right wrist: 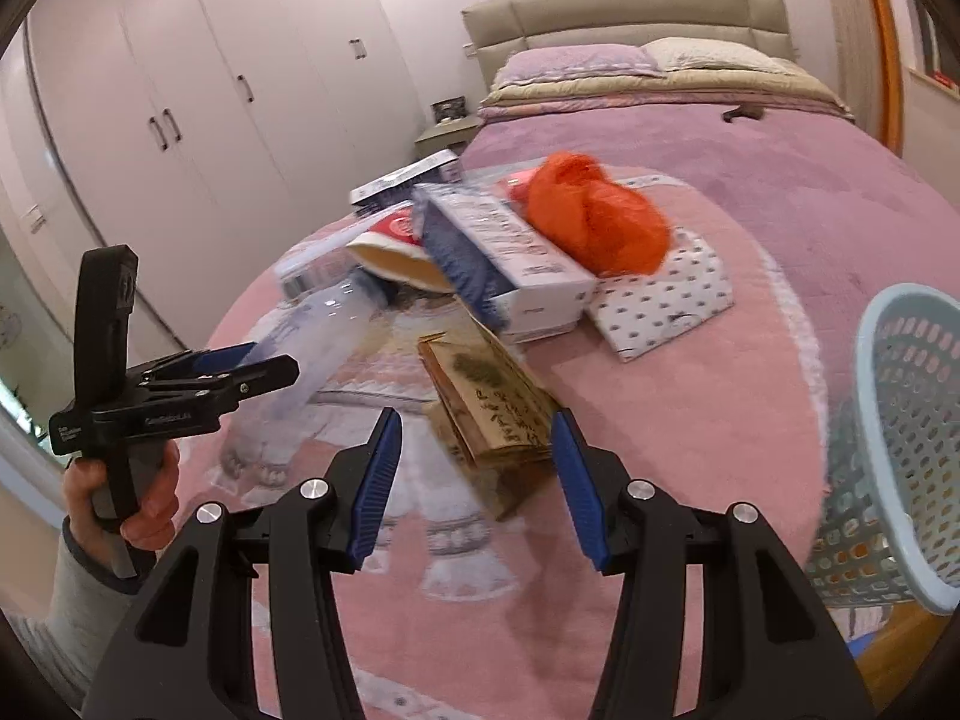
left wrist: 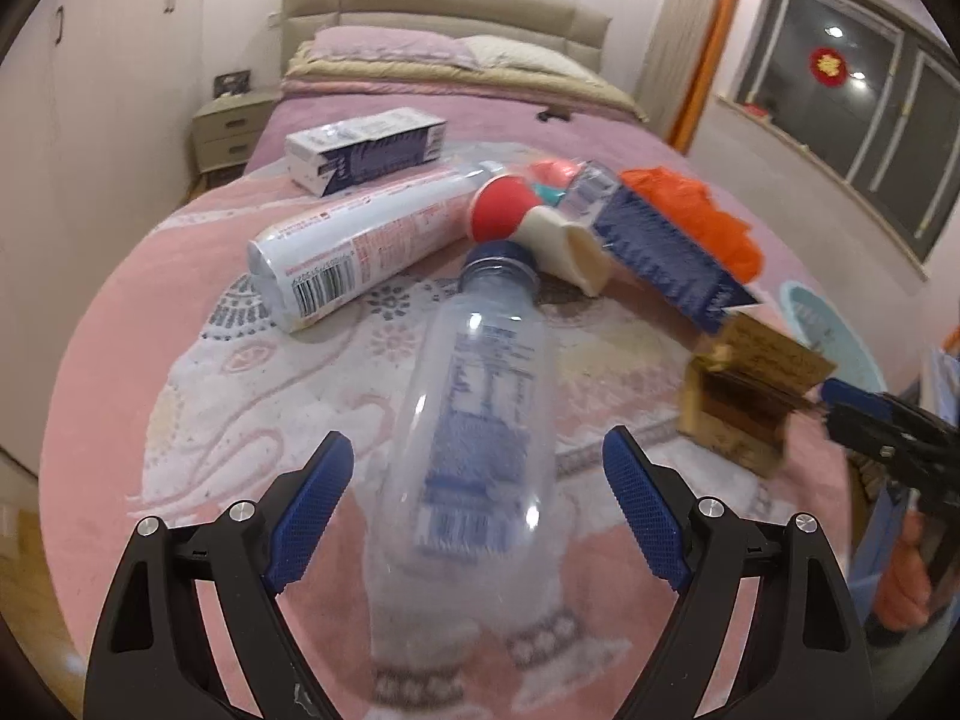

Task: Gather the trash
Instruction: 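Grasp the clear plastic bottle with the left tool while the right tool grasps the cardboard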

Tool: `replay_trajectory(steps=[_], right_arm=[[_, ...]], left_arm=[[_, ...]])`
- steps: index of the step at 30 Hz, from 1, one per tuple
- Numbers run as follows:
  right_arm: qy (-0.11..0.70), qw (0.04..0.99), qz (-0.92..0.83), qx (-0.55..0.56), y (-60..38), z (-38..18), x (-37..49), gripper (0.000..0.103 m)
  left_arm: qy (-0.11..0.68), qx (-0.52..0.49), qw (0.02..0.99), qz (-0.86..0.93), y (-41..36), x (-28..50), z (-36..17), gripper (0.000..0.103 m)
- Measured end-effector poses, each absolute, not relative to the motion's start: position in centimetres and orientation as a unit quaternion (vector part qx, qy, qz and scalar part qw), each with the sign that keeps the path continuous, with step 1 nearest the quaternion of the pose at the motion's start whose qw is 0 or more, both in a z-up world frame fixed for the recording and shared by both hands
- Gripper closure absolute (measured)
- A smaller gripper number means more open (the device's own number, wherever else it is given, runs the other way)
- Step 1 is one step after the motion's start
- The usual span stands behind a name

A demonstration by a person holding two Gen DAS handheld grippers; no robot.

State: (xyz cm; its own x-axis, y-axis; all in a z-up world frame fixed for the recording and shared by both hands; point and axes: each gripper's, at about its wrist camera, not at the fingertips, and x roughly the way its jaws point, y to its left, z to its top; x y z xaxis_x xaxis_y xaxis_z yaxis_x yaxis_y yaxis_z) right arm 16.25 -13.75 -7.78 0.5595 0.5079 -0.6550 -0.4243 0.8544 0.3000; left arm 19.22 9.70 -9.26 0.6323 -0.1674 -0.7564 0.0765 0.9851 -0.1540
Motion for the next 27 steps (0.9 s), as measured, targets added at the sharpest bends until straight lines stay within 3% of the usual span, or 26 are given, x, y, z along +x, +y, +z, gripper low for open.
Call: replay_trajectory(steps=[9,12,18,20,22,25,27], right_arm=[[0.383,0.891,0.237,0.049,-15.1,-8.8,16.8,0.028],[0.386,0.891,0.236,0.033,-14.6,-9.3,16.8,0.028],[0.389,0.897,0.207,-0.015,-12.7,-10.5,18.3,0.029],[0.393,0.897,0.201,-0.016,-12.4,-10.8,18.8,0.035],[0.398,0.894,0.207,-0.014,-12.1,-11.0,19.3,0.052],[0.399,0.893,0.207,-0.008,-12.0,-11.0,19.7,0.069],[0.398,0.893,0.211,-0.004,-12.1,-10.9,19.7,0.073]], left_arm=[[0.443,-0.026,0.896,-0.033,8.6,20.4,-11.0,0.034],[0.438,-0.027,0.898,-0.028,8.7,20.2,-10.9,0.042],[0.426,-0.043,0.904,-0.026,8.8,19.2,-10.5,0.047],[0.422,-0.044,0.905,-0.027,8.7,18.6,-10.3,0.048],[0.417,-0.048,0.907,-0.028,8.7,18.0,-10.0,0.048],[0.408,-0.059,0.911,-0.031,8.9,17.1,-9.3,0.049],[0.402,-0.065,0.913,-0.032,8.9,16.6,-8.8,0.049]])
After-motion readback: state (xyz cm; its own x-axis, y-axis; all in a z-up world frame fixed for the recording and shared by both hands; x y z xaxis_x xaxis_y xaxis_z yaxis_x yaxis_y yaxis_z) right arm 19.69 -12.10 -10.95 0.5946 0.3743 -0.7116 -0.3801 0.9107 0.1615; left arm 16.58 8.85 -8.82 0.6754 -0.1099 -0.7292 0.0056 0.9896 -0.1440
